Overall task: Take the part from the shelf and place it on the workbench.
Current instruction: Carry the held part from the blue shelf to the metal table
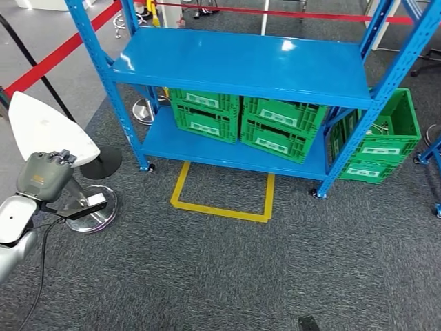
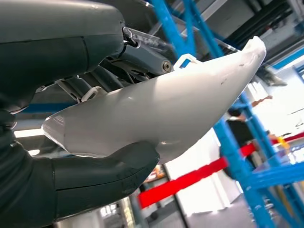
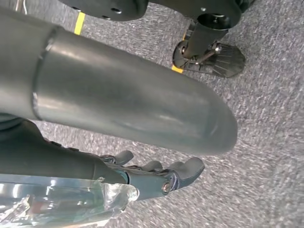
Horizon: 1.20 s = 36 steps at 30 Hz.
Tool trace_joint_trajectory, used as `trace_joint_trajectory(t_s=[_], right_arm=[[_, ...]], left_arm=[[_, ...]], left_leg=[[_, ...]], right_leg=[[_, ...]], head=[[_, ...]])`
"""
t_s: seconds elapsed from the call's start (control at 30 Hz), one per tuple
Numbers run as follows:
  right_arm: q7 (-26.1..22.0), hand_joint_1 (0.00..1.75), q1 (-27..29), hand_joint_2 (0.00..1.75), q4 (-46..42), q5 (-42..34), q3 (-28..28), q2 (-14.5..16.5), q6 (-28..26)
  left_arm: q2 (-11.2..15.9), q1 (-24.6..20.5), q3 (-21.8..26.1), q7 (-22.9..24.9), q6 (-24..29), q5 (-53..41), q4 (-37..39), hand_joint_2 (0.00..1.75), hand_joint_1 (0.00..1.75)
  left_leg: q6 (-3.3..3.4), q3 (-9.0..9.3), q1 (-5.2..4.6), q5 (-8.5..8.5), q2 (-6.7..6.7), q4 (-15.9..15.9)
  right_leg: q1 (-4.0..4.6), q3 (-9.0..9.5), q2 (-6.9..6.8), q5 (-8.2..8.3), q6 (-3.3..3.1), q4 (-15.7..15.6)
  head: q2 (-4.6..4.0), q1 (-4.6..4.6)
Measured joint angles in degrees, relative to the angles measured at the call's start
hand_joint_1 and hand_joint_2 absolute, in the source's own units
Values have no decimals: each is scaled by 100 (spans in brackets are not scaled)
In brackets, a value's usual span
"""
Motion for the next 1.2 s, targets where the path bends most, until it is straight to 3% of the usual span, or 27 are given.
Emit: trace_joint_trajectory(t_s=[0.03, 0.1, 0.17, 0.23, 0.27, 0.3, 0.33, 0.4, 0.47, 0.5, 0.53, 0.57, 0.63, 0.7, 0.77, 0.8, 0.87, 0.93, 0.97, 1.0, 1.07, 1.13, 1.2], right_arm=[[0, 0, -3, 0, 0, -1, 4, 0, 0], [2, 0, -9, 0, 0, 1, 16, 0, -5], [19, 0, -4, 0, 1, 7, 27, 0, -14], [43, 0, 10, 0, 2, 12, 32, 0, -23], [50, 0, 15, 0, 2, 14, 33, 0, -29], [55, 0, 18, 0, 2, 15, 34, 0, -36], [58, 0, 17, 0, 2, 16, 34, 0, -44], [66, 0, 7, 0, 2, 23, 38, 0, -57], [73, 0, -2, 0, 2, 35, 42, 0, -66], [78, 0, -2, 0, 2, 43, 43, 0, -68], [83, 0, -1, 0, 2, 50, 44, 2, -69], [87, 0, -3, 0, 1, 57, 45, 5, -72], [87, 0, -8, 0, -2, 66, 46, 12, -81], [88, 0, -10, 0, -3, 67, 46, 13, -87], [90, 0, -10, 0, -2, 68, 46, 13, -85], [91, 0, -10, 0, -2, 68, 46, 13, -84], [92, 0, -13, 0, -2, 68, 46, 14, -83], [92, 0, -24, 0, -3, 68, 46, 14, -83], [92, 0, -29, 0, -3, 67, 46, 14, -82], [92, 0, -33, 0, -3, 66, 46, 13, -80], [93, 0, -34, 0, -2, 62, 46, 13, -70], [92, 0, -37, 0, -2, 58, 46, 13, -64], [91, 0, -33, 0, -2, 55, 47, 13, -58]], left_arm=[[8, 9, 1, 1, 0, 0, 0, 175, 175], [22, 12, 5, 2, -2, 0, 0, 175, 175], [16, 7, 7, 5, -8, 1, 0, 175, 175], [0, 12, 2, 7, -17, 0, 0, 175, 175], [-3, 17, 0, 7, -24, -1, 0, 175, 175], [-4, 19, -1, 7, -31, -1, 0, 175, 175], [-4, 19, -1, 7, -38, -1, 0, 175, 175], [-4, 10, 1, 7, -46, -1, 0, 175, 175], [-8, -10, 1, 5, -54, -1, 0, 175, 175], [-9, -14, 1, 2, -56, -1, 0, 175, 175], [-5, -10, 1, -2, -59, -1, 0, 175, 175], [3, 2, 3, -7, -60, -1, 0, 175, 175], [21, -19, 8, -15, -70, 0, 0, 175, 175], [11, -71, 5, -17, -90, 0, 0, 175, 175], [-7, -75, -2, -20, -108, -1, 0, 175, 175], [-9, -67, -4, -20, -112, -1, 0, 175, 175], [-3, -72, -1, -21, -114, -1, 0, 175, 175], [4, -109, 8, -21, -114, -1, -1, 175, 175], [5, -124, 11, -21, -114, -1, -1, 175, 175], [8, -130, 13, -21, -115, -1, -2, 175, 175], [23, -113, 14, -23, -123, -1, -2, 175, 175], [55, -113, 20, -27, -139, -1, -3, 175, 175], [68, -141, 26, -45, -155, 0, -4, 175, 175]], left_leg=[[60, -28, 8, 10, -64, -7], [151, -68, 30, 44, -182, -21], [214, -108, 44, 82, -297, -26], [250, -156, 29, 113, -436, -23], [256, -175, 21, 126, -516, -21], [255, -187, 16, 139, -597, -19], [248, -190, 14, 149, -680, -18], [219, -203, 16, 166, -833, -10], [160, -270, 37, 204, -979, 8], [119, -312, 54, 231, -1053, 10], [77, -347, 71, 259, -1130, 4], [39, -375, 74, 264, -1104, 7], [-20, -519, 49, 103, -806, 255], [-65, -851, 41, -256, -466, 942], [-95, -1145, 55, -466, -393, 1572], [-102, -1159, 60, -422, -383, 1621], [-97, -859, 60, -87, -306, 1090], [-65, -446, 24, 175, -41, 331], [-26, -337, 4, 221, 49, 117], [20, -299, -15, 223, 83, 17], [117, -323, -16, 241, -59, 9], [184, -333, 4, 261, -184, -2], [236, -340, 16, 274, -299, -6]], right_leg=[[2, 0, -40, 1, 29, 1], [-16, -80, 127, -119, 101, 143], [-29, -346, 450, -468, 145, 729], [-28, -703, 575, -818, 138, 1530], [-24, -799, 587, -862, 126, 1742], [-21, -790, 596, -792, 108, 1732], [-19, -664, 622, -619, 84, 1484], [-40, -247, 901, -219, 26, 652], [-66, 16, 1181, -78, 10, 115], [-68, 39, 1214, -98, 11, 61], [-64, 45, 1149, -96, 9, 39], [-66, 45, 1074, -79, -15, 29], [-83, 60, 907, -43, -71, -18], [-77, 61, 728, -36, -102, -35], [-72, 58, 550, -45, -108, -31], [-73, 58, 463, -50, -106, -29], [-73, 73, 305, -65, -85, -25], [-44, 91, 167, -93, -44, -12], [-20, 97, 107, -107, -19, -6], [3, 105, 39, -119, 5, -5], [14, 116, -62, -145, 54, -9], [-5, 47, 120, -291, 110, 164], [-16, -226, 452, -623, 136, 786]], head=[[0, 2], [0, 13], [0, 35], [0, 42], [0, 42], [0, 42], [0, 42], [0, 39], [0, 34], [0, 31], [0, 33], [0, 28], [0, -12], [0, -52], [0, -56], [0, -57], [0, -58], [0, -62], [0, -62], [0, -64], [0, -63], [0, -57], [0, -49]])
